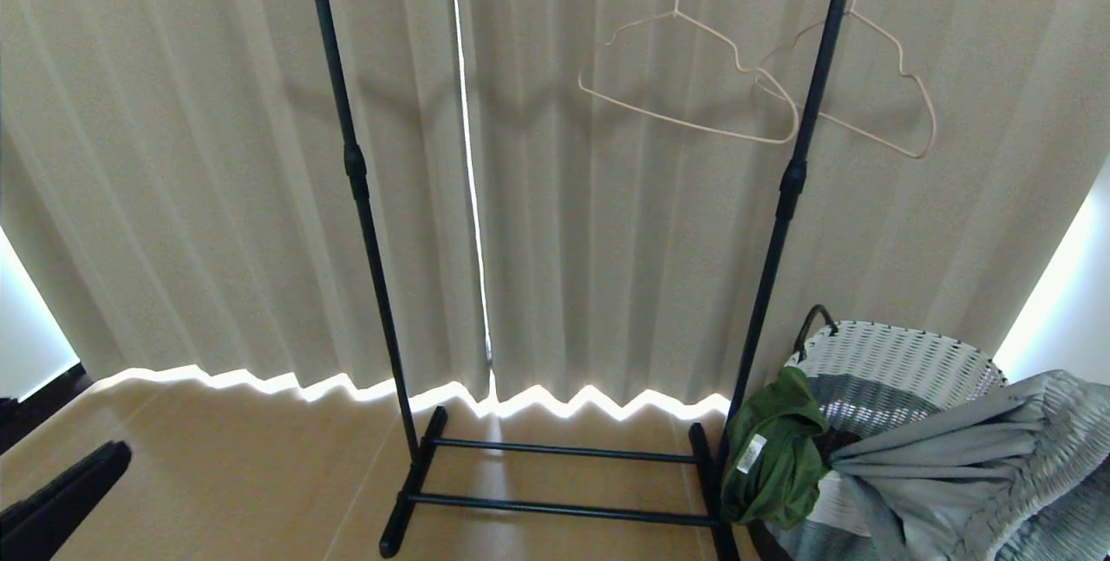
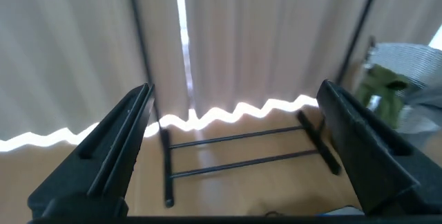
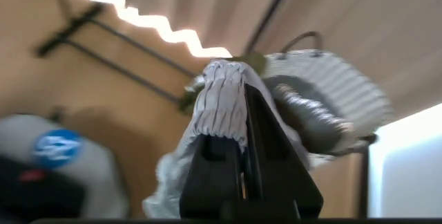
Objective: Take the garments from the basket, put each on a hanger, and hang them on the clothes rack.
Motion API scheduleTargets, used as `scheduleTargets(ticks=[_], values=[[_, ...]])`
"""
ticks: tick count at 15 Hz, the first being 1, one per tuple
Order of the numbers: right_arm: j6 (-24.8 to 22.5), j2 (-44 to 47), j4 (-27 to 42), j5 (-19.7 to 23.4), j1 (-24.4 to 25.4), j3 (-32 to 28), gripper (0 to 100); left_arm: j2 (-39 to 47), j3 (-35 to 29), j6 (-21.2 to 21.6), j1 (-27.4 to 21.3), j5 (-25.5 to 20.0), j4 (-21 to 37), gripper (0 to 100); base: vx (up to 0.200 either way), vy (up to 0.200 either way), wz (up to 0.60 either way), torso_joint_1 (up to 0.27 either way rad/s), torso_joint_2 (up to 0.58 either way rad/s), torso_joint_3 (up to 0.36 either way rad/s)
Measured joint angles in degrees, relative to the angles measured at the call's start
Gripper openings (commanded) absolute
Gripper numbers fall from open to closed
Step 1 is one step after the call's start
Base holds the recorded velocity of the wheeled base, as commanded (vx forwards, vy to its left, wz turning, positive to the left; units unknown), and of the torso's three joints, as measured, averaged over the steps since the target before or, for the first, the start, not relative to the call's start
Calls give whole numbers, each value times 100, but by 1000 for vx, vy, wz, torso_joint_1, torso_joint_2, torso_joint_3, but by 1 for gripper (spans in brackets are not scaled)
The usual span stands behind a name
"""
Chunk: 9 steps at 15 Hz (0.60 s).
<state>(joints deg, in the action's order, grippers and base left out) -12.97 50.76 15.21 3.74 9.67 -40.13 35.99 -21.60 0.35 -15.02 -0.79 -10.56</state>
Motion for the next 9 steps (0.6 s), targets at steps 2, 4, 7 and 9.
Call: scheduleTargets(ticks=[2, 4, 7, 9], values=[[575, 229, 419, 0, 566, -621, 0, 803, -267, -20, -361, 11, -312, 100, 0, 0, 0, 0, 0, 0], [1158, 505, 552, -5, 1268, -1122, 0, 1517, -483, -71, -798, 20, -482, 100, 0, 0, 0, 0, 0, 0], [1660, 1035, 343, -13, 1919, -1646, 0, 2428, -681, -405, -1515, 122, -964, 100, 0, 0, 0, 0, 0, 0], [1825, 1307, -16, -22, 2205, -1869, 0, 2992, -857, -770, -2086, 297, -1156, 100, 0, 0, 0, 0, 0, 0]])
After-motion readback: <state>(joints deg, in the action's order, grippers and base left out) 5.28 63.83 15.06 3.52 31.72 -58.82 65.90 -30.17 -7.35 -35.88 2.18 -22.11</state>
